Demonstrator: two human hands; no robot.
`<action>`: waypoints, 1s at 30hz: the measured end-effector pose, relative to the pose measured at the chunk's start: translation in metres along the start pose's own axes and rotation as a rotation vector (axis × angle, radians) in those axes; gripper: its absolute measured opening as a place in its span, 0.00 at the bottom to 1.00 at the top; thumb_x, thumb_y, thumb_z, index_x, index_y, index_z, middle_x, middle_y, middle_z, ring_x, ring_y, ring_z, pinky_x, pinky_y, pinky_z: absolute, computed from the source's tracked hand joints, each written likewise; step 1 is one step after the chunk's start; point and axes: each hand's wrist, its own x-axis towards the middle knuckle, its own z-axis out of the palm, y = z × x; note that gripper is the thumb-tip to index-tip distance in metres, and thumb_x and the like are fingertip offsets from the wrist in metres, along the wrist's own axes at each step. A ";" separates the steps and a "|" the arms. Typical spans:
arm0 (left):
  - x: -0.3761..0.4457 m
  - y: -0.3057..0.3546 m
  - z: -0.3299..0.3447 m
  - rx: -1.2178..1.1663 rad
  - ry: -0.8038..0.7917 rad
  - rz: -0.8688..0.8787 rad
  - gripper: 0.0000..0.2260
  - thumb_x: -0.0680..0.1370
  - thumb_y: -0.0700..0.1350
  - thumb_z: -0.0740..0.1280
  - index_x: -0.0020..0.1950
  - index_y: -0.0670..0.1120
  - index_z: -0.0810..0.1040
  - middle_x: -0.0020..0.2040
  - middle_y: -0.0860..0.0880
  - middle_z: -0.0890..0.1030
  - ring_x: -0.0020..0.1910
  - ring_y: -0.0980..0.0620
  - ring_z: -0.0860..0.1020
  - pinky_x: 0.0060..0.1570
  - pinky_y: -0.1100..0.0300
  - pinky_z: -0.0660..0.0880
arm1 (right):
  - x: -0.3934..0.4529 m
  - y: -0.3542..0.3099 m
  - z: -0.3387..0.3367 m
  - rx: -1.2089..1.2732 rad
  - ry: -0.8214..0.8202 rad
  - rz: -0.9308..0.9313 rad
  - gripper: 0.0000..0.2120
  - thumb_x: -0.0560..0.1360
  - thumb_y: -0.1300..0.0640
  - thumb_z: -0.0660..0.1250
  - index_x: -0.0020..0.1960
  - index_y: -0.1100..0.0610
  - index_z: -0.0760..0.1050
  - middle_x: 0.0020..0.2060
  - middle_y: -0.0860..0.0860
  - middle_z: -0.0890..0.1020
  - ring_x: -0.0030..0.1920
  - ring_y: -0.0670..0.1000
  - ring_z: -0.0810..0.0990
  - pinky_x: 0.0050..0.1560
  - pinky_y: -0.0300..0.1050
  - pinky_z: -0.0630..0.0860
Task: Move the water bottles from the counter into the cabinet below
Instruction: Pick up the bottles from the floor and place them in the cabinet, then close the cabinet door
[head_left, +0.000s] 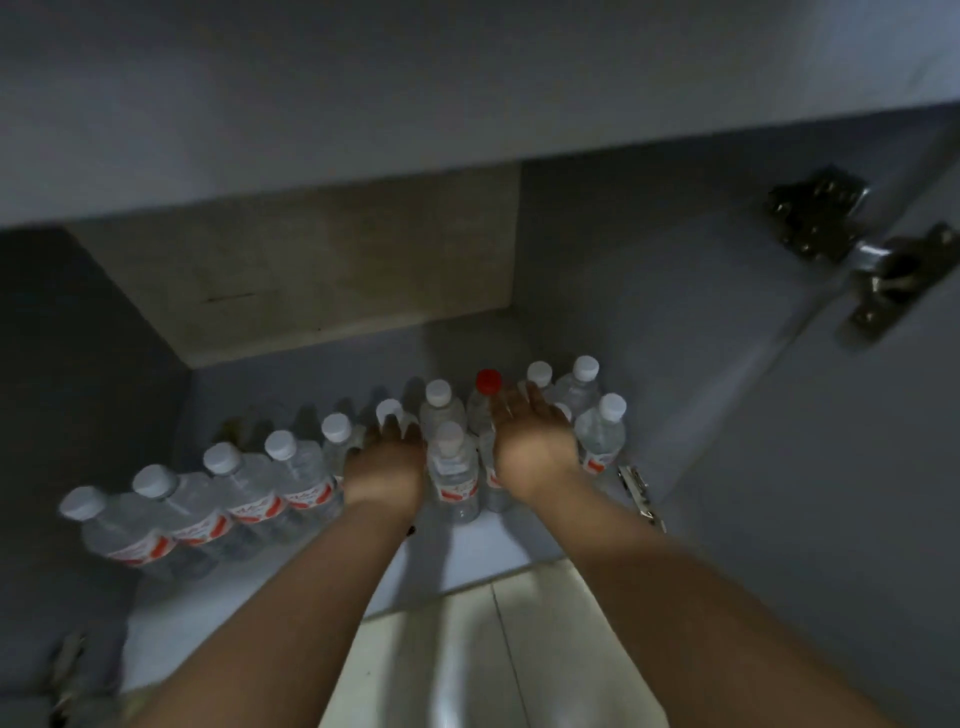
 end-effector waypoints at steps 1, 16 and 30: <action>-0.013 -0.004 -0.010 0.060 0.006 0.002 0.27 0.70 0.42 0.73 0.67 0.40 0.72 0.69 0.35 0.71 0.65 0.37 0.73 0.55 0.48 0.77 | -0.007 -0.004 -0.015 -0.036 0.007 0.025 0.26 0.63 0.56 0.76 0.60 0.61 0.79 0.62 0.60 0.79 0.62 0.60 0.78 0.54 0.51 0.79; -0.241 0.014 -0.184 -0.133 -0.134 0.188 0.22 0.83 0.52 0.51 0.76 0.52 0.53 0.79 0.49 0.51 0.78 0.45 0.48 0.75 0.48 0.52 | -0.214 0.008 -0.242 0.017 -0.257 0.191 0.24 0.79 0.57 0.56 0.74 0.58 0.61 0.76 0.54 0.59 0.77 0.56 0.55 0.75 0.53 0.54; -0.351 0.038 -0.207 -0.216 0.023 0.048 0.23 0.82 0.54 0.51 0.77 0.53 0.53 0.79 0.49 0.49 0.78 0.45 0.42 0.77 0.47 0.44 | -0.342 0.085 -0.280 0.180 -0.205 -0.005 0.30 0.72 0.48 0.63 0.66 0.68 0.71 0.69 0.76 0.61 0.68 0.79 0.58 0.61 0.68 0.68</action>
